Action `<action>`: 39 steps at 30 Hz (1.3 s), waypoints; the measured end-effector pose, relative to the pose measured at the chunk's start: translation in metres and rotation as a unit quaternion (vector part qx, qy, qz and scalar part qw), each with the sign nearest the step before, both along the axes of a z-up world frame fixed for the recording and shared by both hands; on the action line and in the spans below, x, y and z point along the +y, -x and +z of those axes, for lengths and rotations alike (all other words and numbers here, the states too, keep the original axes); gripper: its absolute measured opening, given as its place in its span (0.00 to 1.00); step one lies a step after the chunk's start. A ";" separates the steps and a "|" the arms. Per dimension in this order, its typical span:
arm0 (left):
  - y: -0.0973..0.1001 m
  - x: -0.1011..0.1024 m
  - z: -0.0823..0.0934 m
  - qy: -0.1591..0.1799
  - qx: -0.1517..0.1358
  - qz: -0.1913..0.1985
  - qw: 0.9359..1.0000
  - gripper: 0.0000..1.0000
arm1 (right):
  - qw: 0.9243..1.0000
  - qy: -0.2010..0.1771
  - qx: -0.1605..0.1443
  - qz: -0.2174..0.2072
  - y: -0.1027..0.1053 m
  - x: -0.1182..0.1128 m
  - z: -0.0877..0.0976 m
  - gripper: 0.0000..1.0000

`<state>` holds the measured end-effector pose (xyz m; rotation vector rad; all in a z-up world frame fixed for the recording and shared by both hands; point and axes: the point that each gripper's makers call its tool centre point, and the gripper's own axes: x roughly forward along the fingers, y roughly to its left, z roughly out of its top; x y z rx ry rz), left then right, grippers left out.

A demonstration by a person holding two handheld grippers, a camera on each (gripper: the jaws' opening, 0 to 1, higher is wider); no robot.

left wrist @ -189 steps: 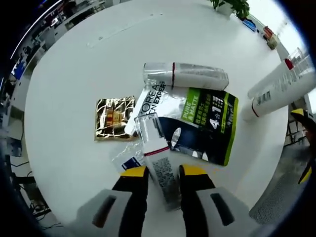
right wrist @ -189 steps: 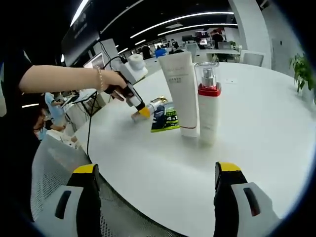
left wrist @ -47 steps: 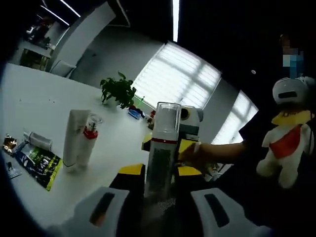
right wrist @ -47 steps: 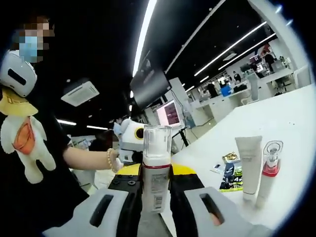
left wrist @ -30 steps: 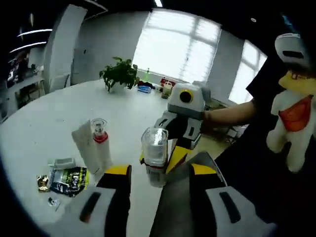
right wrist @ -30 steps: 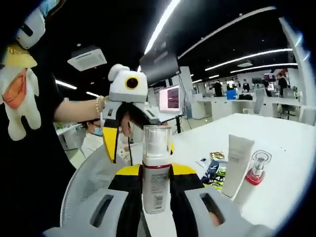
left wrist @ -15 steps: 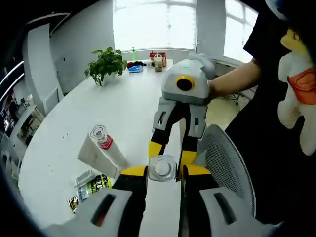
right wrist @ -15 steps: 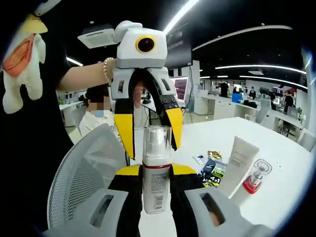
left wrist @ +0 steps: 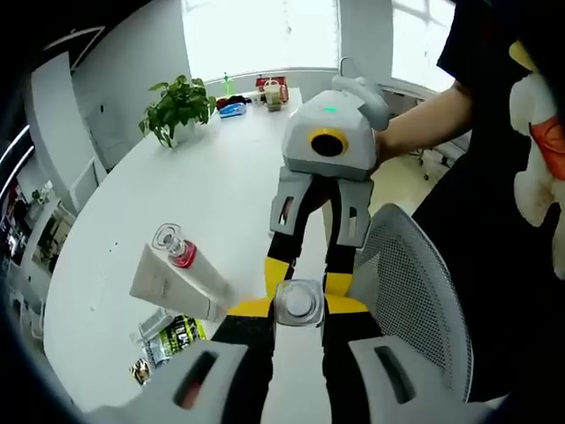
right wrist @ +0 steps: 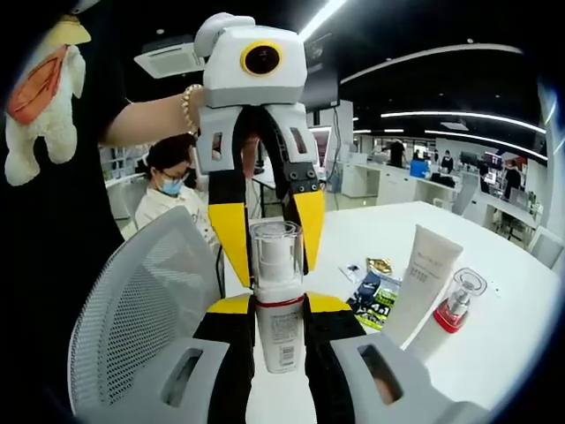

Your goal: Arrange the skincare products in the storage area until every visible bottle or jar stands upright without overlapping.

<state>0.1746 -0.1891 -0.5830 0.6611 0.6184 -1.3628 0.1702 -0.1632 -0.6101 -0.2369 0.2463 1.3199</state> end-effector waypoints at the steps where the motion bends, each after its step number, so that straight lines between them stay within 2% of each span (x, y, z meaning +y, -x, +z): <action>1: -0.002 -0.001 -0.003 -0.004 0.002 -0.003 1.000 0.25 | 1.000 0.000 0.001 -0.001 0.000 -0.001 -0.001 0.20; 10: -0.013 -0.008 -0.018 -0.031 -0.009 -0.031 0.999 0.25 | 1.000 0.008 0.005 -0.021 -0.011 -0.008 -0.015 0.20; 18: -0.026 -0.013 -0.032 -0.038 0.000 -0.033 0.999 0.25 | 0.998 -0.005 0.031 -0.055 -0.025 -0.016 -0.031 0.22; 22: -0.030 -0.020 -0.042 -0.037 0.010 -0.037 0.999 0.25 | 0.997 0.030 0.036 -0.063 -0.028 -0.023 -0.050 0.25; 26: -0.030 -0.022 -0.051 -0.052 0.005 -0.044 0.998 0.25 | 0.996 0.033 0.043 -0.067 -0.031 -0.028 -0.061 0.27; 30: -0.031 -0.023 -0.059 -0.056 0.013 -0.046 0.997 0.25 | 0.995 0.047 0.051 -0.071 -0.034 -0.031 -0.075 0.28; 34: -0.030 -0.025 -0.063 -0.061 0.013 -0.046 0.997 0.25 | 0.995 0.051 0.056 -0.071 -0.033 -0.031 -0.080 0.28; 39: -0.032 -0.027 -0.069 -0.067 0.008 -0.047 0.997 0.25 | 0.995 0.057 0.054 -0.067 -0.033 -0.030 -0.088 0.21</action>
